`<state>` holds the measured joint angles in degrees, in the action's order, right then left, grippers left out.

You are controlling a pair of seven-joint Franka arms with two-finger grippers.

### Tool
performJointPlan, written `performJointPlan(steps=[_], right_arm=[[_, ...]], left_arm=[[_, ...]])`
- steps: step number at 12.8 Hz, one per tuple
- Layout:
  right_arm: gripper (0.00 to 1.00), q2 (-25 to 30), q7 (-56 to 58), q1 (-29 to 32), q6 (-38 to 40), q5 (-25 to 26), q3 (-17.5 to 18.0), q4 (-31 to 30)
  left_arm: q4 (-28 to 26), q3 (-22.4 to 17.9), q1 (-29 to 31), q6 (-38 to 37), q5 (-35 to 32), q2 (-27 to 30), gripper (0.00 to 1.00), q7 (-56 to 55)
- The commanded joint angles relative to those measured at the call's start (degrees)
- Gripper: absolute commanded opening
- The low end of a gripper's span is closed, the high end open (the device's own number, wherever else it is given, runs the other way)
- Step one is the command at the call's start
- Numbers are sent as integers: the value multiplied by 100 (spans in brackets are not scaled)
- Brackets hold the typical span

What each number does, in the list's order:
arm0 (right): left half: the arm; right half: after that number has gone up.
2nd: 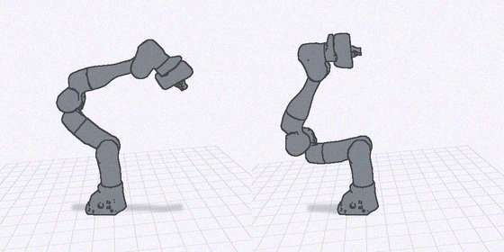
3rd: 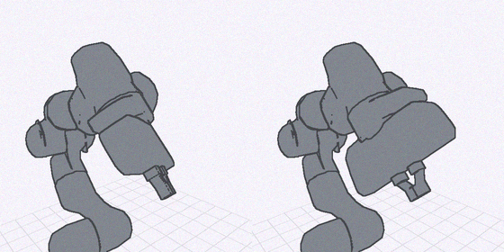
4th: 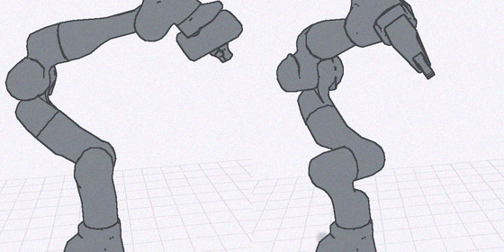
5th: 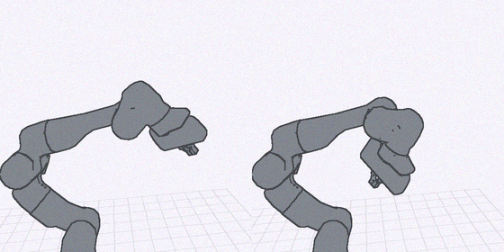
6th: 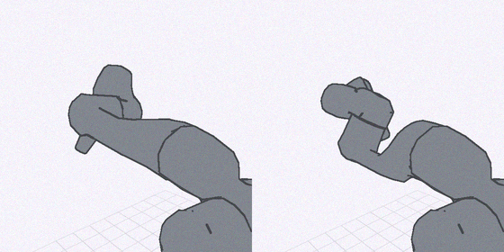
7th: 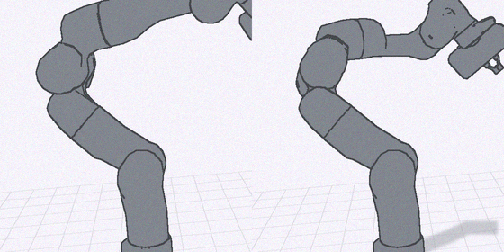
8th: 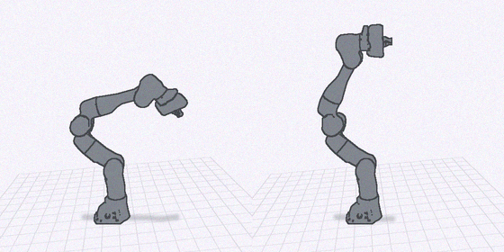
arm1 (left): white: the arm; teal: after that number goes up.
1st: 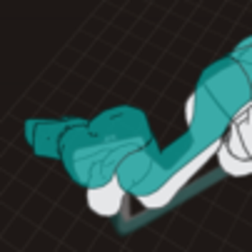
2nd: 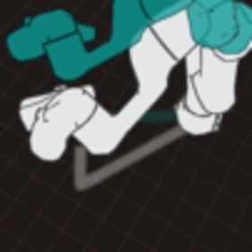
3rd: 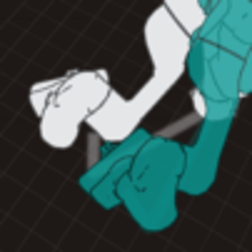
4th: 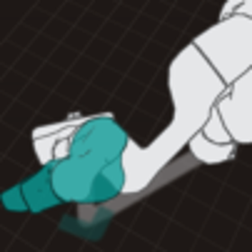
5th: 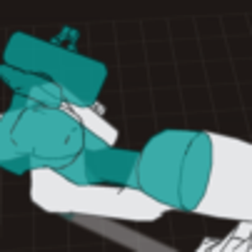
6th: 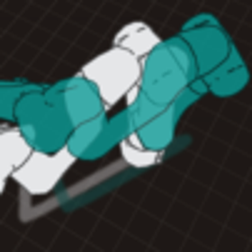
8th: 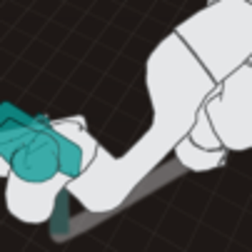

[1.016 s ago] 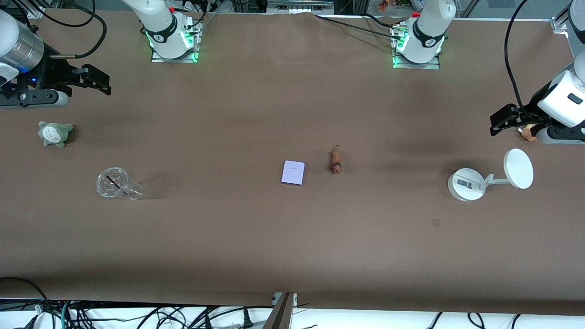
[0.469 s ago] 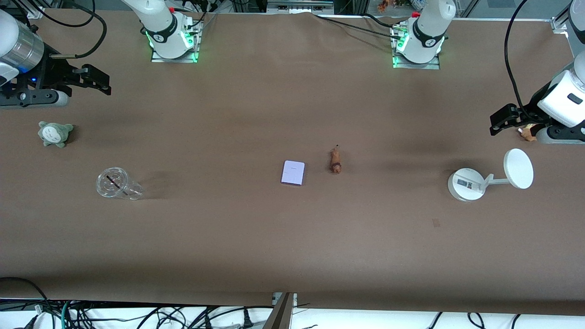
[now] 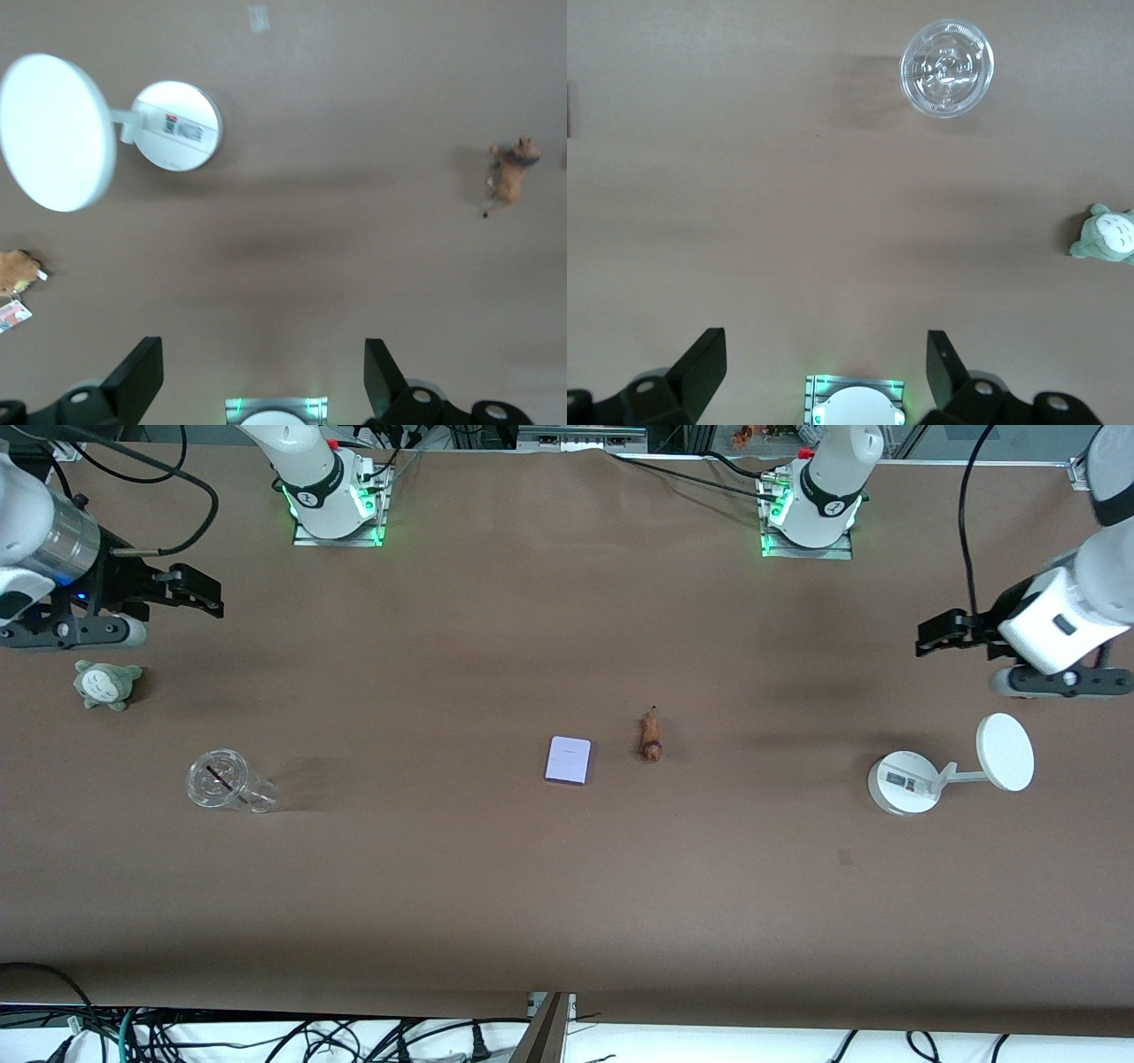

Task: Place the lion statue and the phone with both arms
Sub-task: 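Move the left gripper over the brown lion statue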

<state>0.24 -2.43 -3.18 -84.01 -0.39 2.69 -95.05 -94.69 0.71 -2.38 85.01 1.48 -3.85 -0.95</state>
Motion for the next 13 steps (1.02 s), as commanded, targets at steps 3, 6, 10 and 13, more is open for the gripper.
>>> performJointPlan(steps=[3,6,10,13], right_arm=[[100,20,-3,-60,43,-84,-14,-4],[100,-129,-91,-498,78,91,-163,127],[100,-138,-82,-508,61,162,-181,127],[100,-138,-91,-508,52,162,-181,127]], left_arm=[[-23,762,-149,539,801,-843,100,-896],[-50,1325,-446,1717,775,-1511,100,-1520],[-374,1317,-1395,3307,400,-2171,100,-2276],[-1041,1326,-1827,4879,-585,-2663,100,-2907]])
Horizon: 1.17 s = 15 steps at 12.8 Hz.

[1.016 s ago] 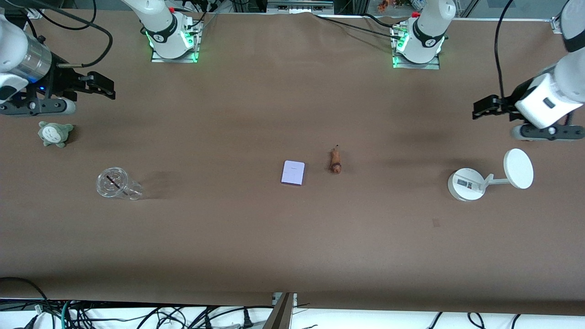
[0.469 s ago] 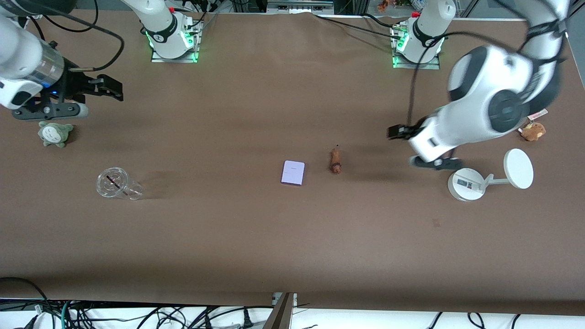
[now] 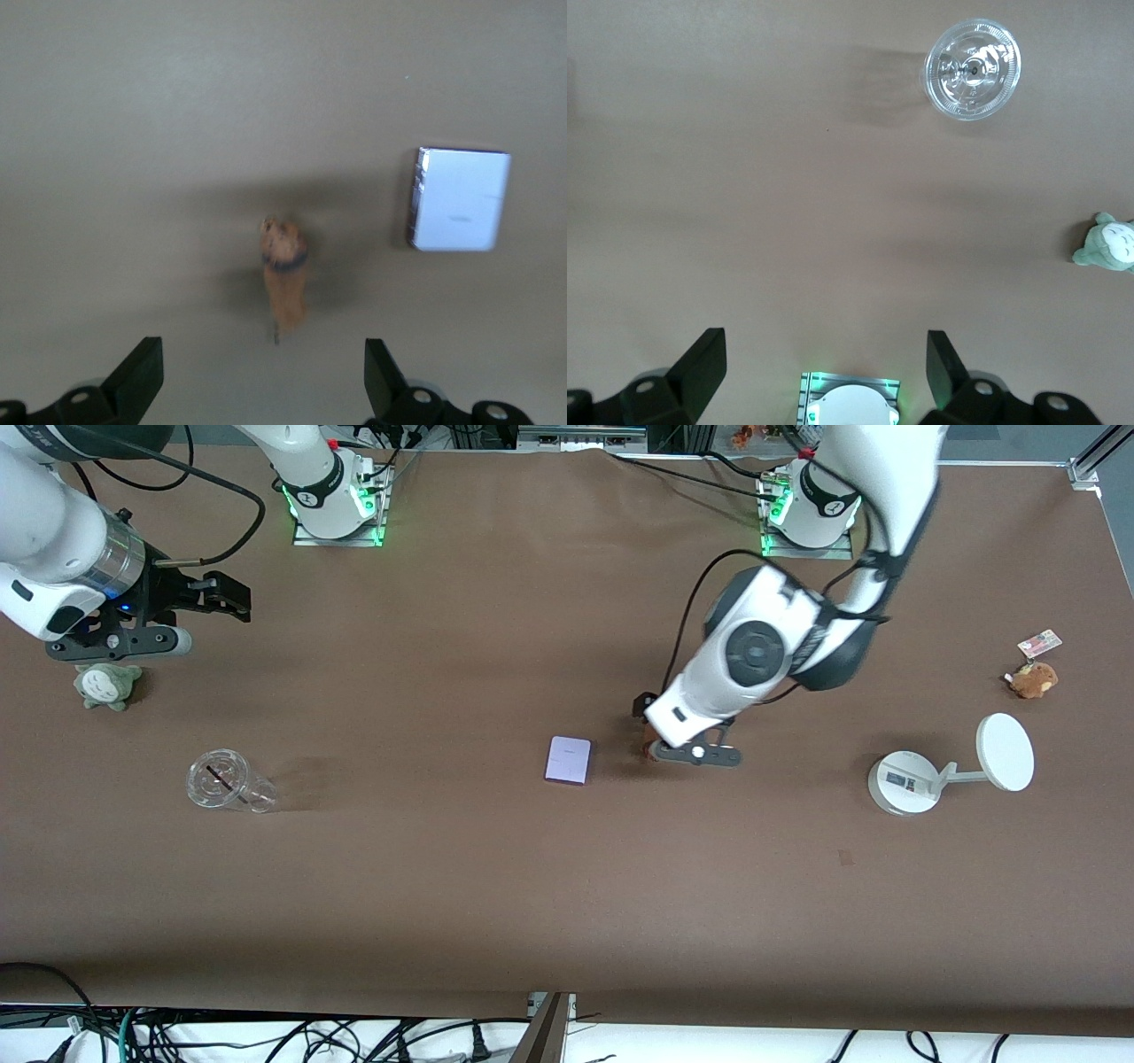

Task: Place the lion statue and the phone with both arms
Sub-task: 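Move the left gripper over the brown lion statue, then close the left gripper on the brown lion statue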

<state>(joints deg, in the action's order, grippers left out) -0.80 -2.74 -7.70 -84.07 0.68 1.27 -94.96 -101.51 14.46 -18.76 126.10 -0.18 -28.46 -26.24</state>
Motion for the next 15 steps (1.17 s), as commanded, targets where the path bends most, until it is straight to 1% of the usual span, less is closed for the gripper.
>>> performJointPlan(steps=[1,3,5,6,8,9,10,12,13,15], right_arm=[[100,-34,-51,-48,66,55,-48,118],[100,-34,-51,5,75,55,-57,118],[100,-34,-51,14,92,55,-57,118],[100,-34,-51,14,92,55,-57,118],[100,-34,-42,14,101,55,-57,118],[100,-34,-42,14,101,55,-57,118],[100,-34,-51,14,101,55,-57,118],[100,-34,-51,14,110,73,-57,118],[100,-34,-51,14,119,73,-57,118],[100,-34,-51,14,110,73,-57,118]], left_arm=[[-509,-48,-268,1019,-604,-238,100,-643],[-598,-49,-330,1196,-1148,-413,100,-812],[-607,-57,-374,1530,-1509,-546,100,-1058],[-607,-57,-374,1557,-1720,-572,96,-1059],[-598,-57,-383,1558,-1784,-564,46,-1068],[-581,-49,-374,1549,-1784,-529,33,-1068],[-598,-48,-374,1532,-1784,-485,15,-1059],[-598,-40,-339,1444,-1784,-380,2,-998],[-581,-40,-321,1322,-1784,-292,0,-989],[-502,-66,-199,691,-1775,15,0,-1067]])
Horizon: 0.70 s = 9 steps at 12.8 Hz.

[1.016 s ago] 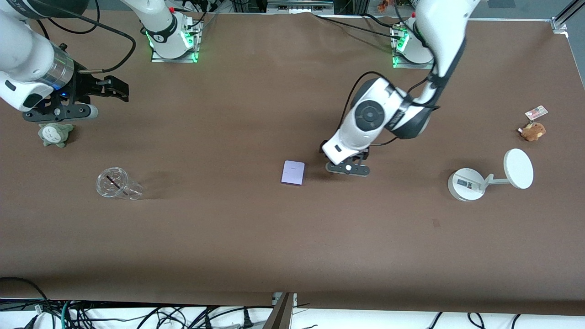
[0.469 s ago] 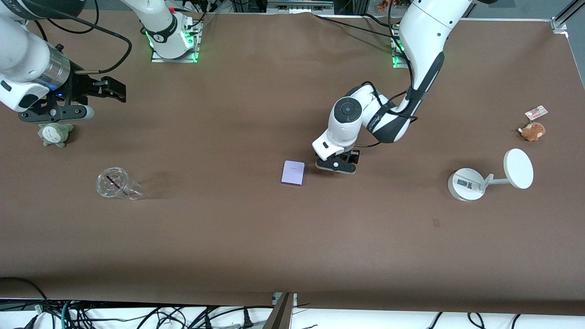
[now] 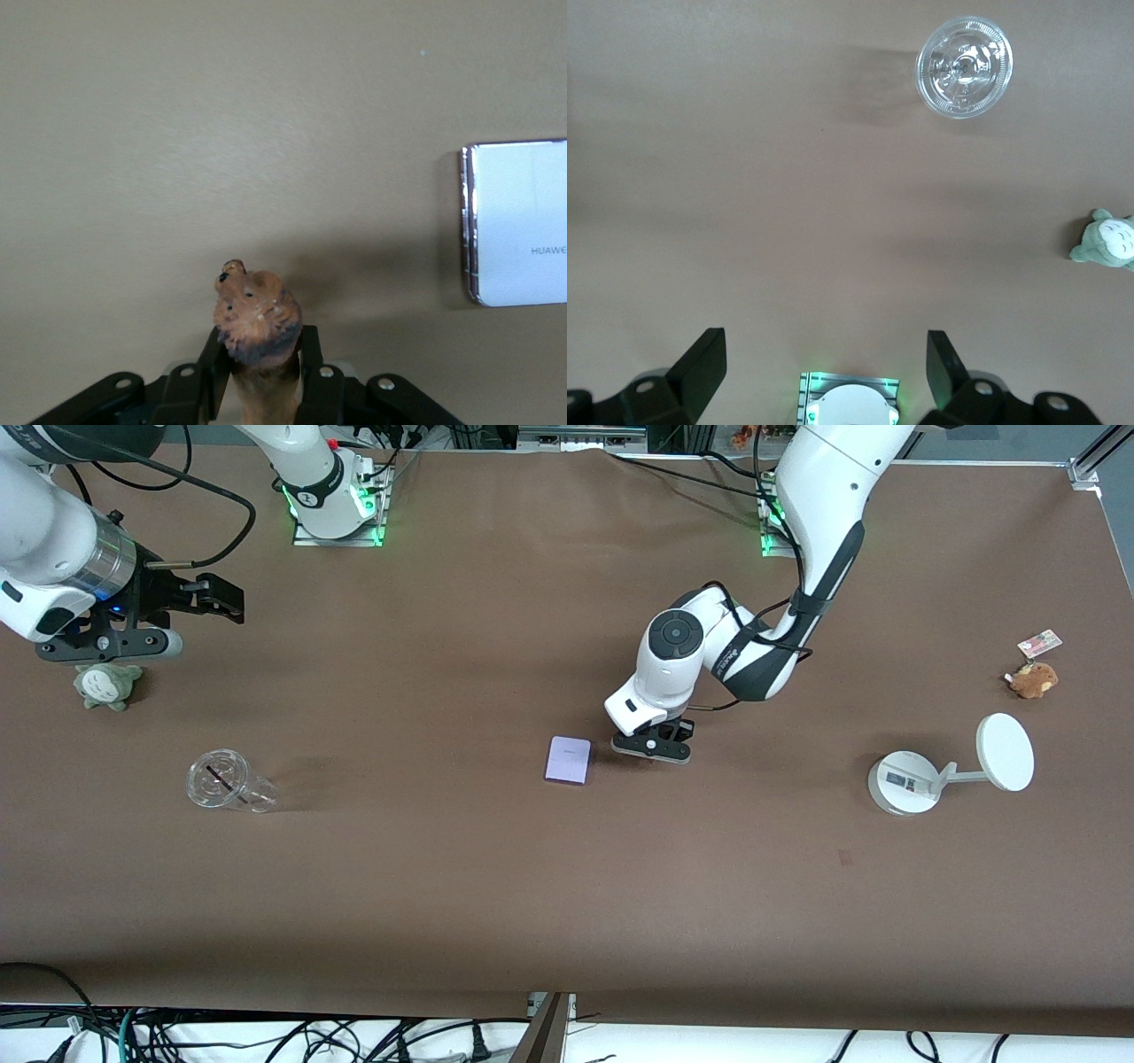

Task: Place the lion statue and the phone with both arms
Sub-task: 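Close the left gripper on the brown lion statue, then carry the lion toward the lamp while the right gripper reaches the phone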

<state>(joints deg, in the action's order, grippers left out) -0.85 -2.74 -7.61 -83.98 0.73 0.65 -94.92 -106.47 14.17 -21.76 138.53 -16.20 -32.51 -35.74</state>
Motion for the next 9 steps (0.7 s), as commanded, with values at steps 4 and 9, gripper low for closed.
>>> performJointPlan(steps=[4,9], right_arm=[[100,-30,-68,-48,49,-21,23,114],[100,-468,-1015,-539,-355,-344,67,298]], left_arm=[[38,-11,997,-1880,-94,1000,0,310],[152,-11,2280,-1831,178,677,0,1525]])
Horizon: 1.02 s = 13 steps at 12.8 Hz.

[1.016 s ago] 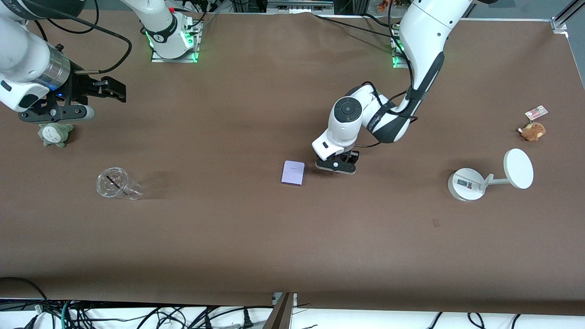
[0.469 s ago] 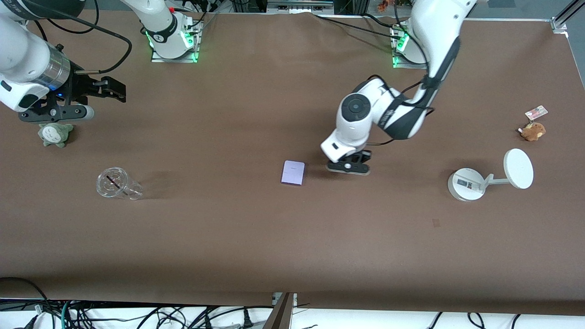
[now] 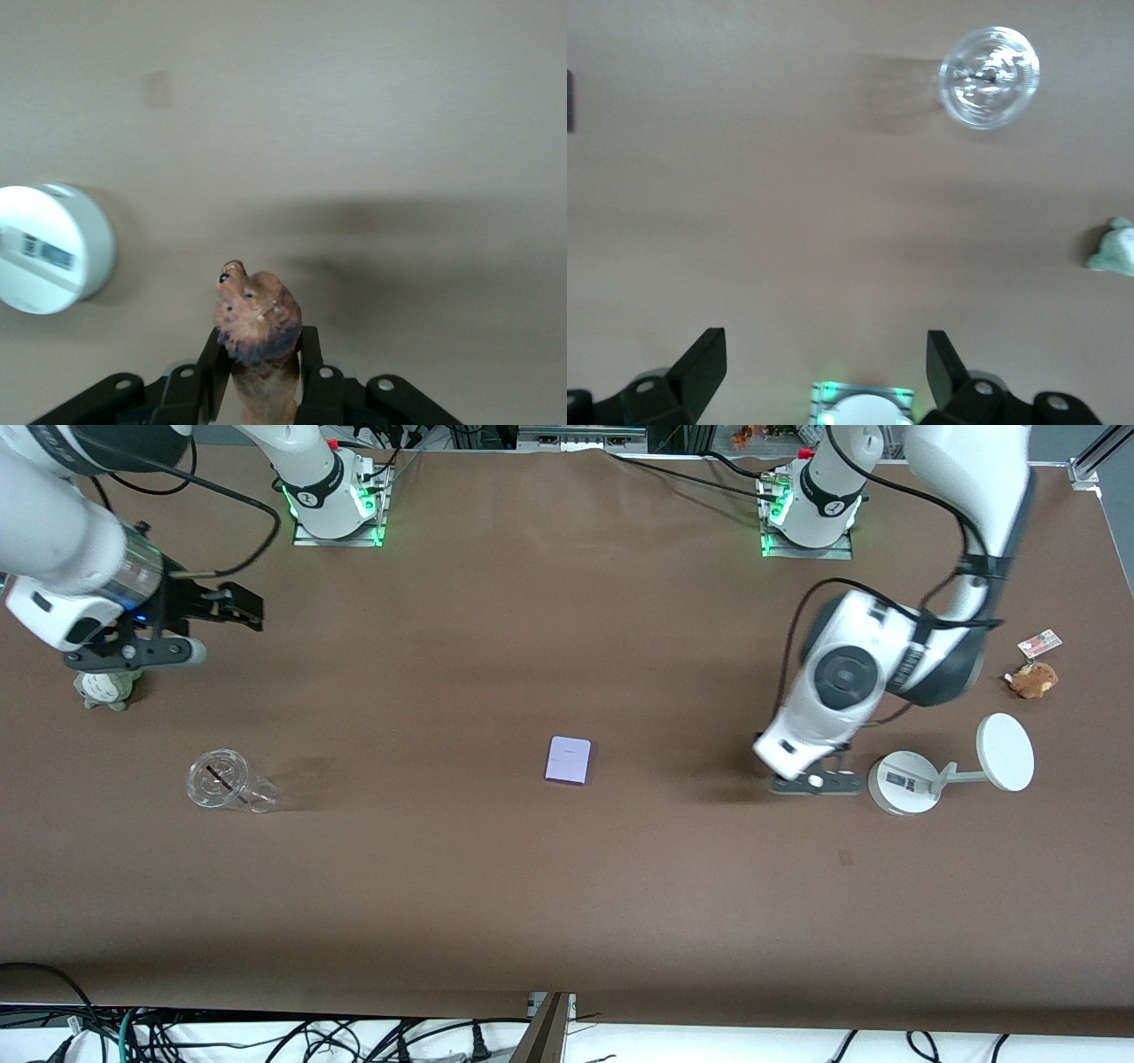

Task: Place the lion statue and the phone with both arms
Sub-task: 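Carry the lion toward the lamp while the right gripper reaches the phone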

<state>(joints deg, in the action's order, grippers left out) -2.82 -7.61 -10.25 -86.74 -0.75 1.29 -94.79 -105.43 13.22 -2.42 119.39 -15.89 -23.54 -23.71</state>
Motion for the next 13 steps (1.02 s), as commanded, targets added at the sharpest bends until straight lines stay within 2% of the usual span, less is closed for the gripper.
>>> performJointPlan(steps=[1,4,7,8,9,10,11,13], right_arm=[[100,-472,-765,-432,-114,-241,3,460],[100,-1262,-1267,-933,-193,-215,3,1154],[100,-1878,-1742,-1276,-806,-215,3,1437],[100,-2036,-1961,-1399,-1114,-215,3,1437],[100,-2221,-2250,-1496,-1430,-215,3,1446],[100,-2405,-2427,-1619,-1711,-206,3,1455],[100,-2599,-2551,-1707,-1949,-206,3,1498],[100,-3143,-2832,-1892,-2031,-198,-6,1997]], left_arm=[[5,76,443,363,156,-291,0,376],[-21,85,724,926,217,-686,0,614],[-21,76,821,1278,217,-968,2,622],[-22,76,839,1280,218,-969,13,631],[-22,76,865,1245,218,-942,29,622],[-22,76,883,1228,218,-907,82,657],[-4,76,883,1149,218,-811,100,762],[84,84,875,720,218,-470,100,772]])
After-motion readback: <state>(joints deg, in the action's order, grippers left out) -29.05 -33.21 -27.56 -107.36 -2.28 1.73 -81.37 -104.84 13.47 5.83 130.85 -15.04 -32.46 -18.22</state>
